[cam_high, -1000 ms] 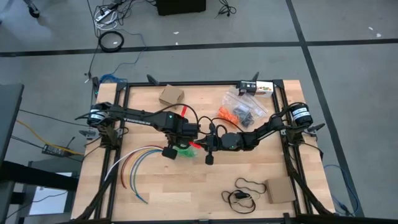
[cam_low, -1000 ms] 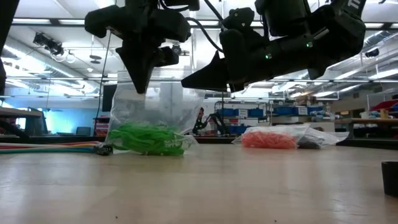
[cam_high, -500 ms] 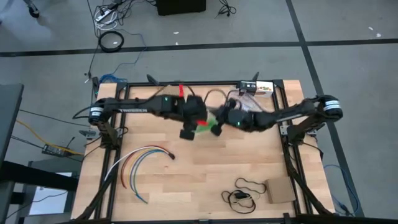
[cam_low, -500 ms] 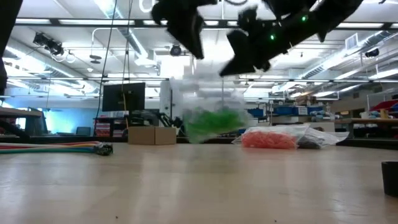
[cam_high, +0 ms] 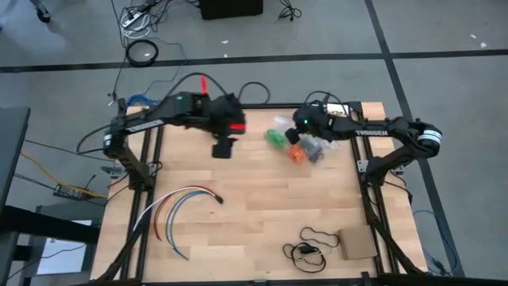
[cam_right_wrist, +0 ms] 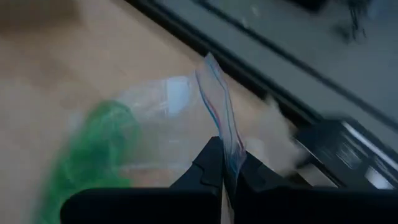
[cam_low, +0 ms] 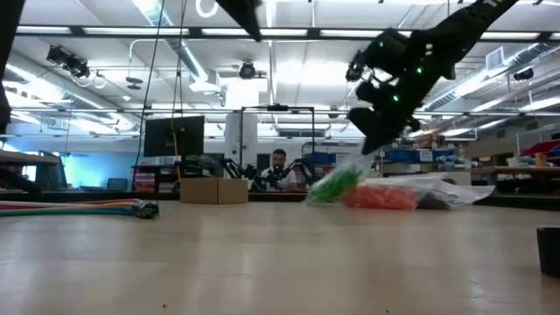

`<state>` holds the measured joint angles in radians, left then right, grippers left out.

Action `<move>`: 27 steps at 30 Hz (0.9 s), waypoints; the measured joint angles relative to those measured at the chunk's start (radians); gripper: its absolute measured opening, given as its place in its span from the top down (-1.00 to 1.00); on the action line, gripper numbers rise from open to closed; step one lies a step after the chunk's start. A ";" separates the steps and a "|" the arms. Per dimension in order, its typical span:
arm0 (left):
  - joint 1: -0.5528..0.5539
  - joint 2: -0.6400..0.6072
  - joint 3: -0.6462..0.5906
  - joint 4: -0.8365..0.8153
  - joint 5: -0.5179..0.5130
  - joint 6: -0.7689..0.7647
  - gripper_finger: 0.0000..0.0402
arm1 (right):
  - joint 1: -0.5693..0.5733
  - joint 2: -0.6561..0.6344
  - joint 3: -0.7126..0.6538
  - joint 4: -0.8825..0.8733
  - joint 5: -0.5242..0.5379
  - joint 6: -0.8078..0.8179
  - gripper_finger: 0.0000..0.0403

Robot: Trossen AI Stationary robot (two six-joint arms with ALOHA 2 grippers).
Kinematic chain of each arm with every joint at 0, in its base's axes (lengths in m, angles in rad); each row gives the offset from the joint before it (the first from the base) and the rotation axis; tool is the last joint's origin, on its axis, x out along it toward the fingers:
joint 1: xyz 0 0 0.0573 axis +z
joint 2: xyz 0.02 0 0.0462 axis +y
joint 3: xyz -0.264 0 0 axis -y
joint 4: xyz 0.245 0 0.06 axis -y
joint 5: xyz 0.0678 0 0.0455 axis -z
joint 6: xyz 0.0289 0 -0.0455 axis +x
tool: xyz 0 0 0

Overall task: Sort rubber bands
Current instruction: Close the transparent zip bag, then return to Home Position

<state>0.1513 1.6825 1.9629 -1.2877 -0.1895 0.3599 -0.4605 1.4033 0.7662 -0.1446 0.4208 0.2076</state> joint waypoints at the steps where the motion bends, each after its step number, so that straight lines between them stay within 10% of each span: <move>1: -0.006 -0.029 -0.015 -0.023 -0.001 -0.015 -0.20 | -0.026 0.000 0.000 -0.039 -0.007 0.001 1.00; 10: -0.114 -0.383 -0.263 -0.068 -0.026 -0.200 -0.16 | -0.134 -0.016 0.000 -0.244 0.055 -0.023 0.87; 20: -0.229 -0.864 -0.658 0.034 -0.068 -0.514 -0.15 | -0.103 -0.284 0.000 -0.174 -0.040 -0.033 0.28; 27: -0.288 -1.135 -0.958 0.171 -0.068 -0.641 -0.15 | 0.043 -0.568 -0.001 -0.169 -0.332 0.111 -0.03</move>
<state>-0.1363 0.5477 1.0054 -1.1163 -0.2576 -0.2815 -0.4178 0.8354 0.7653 -0.3137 0.0891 0.3186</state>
